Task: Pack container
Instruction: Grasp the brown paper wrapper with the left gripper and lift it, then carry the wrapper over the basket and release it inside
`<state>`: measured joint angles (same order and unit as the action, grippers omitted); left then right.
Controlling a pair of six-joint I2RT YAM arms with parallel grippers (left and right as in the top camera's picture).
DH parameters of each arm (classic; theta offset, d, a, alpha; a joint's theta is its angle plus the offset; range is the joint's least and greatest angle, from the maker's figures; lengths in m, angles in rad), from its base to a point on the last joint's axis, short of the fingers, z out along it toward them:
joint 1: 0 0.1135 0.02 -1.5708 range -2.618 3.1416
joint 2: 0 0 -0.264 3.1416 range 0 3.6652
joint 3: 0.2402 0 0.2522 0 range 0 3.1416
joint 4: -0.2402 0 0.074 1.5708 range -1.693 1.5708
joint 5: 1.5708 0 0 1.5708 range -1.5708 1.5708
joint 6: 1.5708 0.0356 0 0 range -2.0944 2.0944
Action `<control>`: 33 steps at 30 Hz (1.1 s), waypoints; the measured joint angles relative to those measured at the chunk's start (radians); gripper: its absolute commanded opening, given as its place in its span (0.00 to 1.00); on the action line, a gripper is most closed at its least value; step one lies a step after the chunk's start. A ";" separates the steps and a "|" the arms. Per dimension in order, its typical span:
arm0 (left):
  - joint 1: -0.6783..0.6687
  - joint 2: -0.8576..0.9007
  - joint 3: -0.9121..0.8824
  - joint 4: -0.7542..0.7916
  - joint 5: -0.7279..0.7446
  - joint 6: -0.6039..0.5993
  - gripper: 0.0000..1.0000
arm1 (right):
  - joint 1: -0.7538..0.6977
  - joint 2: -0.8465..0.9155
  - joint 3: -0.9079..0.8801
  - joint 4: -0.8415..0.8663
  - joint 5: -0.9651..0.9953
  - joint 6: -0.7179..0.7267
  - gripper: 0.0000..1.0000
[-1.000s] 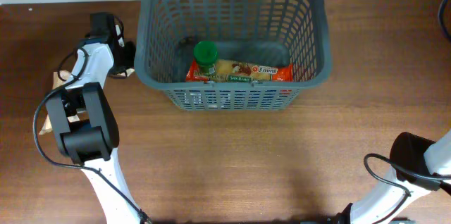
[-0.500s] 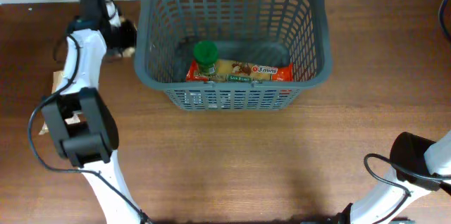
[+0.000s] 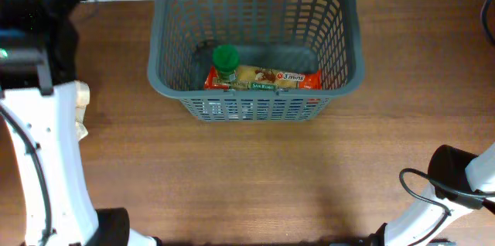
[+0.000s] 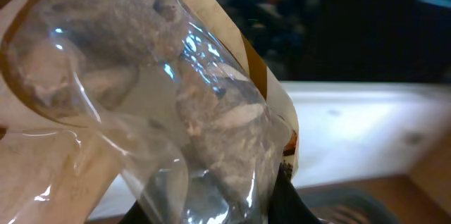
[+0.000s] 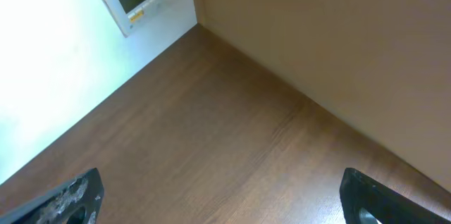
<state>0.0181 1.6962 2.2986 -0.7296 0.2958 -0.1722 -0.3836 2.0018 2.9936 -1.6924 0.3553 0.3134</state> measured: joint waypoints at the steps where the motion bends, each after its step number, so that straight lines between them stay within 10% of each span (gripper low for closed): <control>1: -0.051 -0.013 0.002 0.000 0.024 0.019 0.02 | 0.000 0.000 0.000 0.000 0.000 0.001 0.99; 13: -0.468 0.143 -0.002 -0.135 0.042 0.193 0.02 | 0.000 0.000 0.000 0.000 0.000 0.001 0.99; 29: -0.505 0.500 -0.008 -0.331 -0.047 0.259 0.02 | 0.000 0.000 0.000 0.000 0.000 0.001 0.99; 32: -0.507 0.509 -0.009 -0.347 -0.047 0.261 0.99 | 0.000 0.000 0.000 0.000 0.000 0.001 0.99; 33: -0.507 0.509 -0.009 -0.348 -0.047 0.265 0.99 | 0.000 0.000 0.000 0.000 0.000 0.001 0.99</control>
<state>-0.4889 2.2051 2.2894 -1.0771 0.2485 0.0925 -0.3836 2.0018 2.9936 -1.6924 0.3553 0.3141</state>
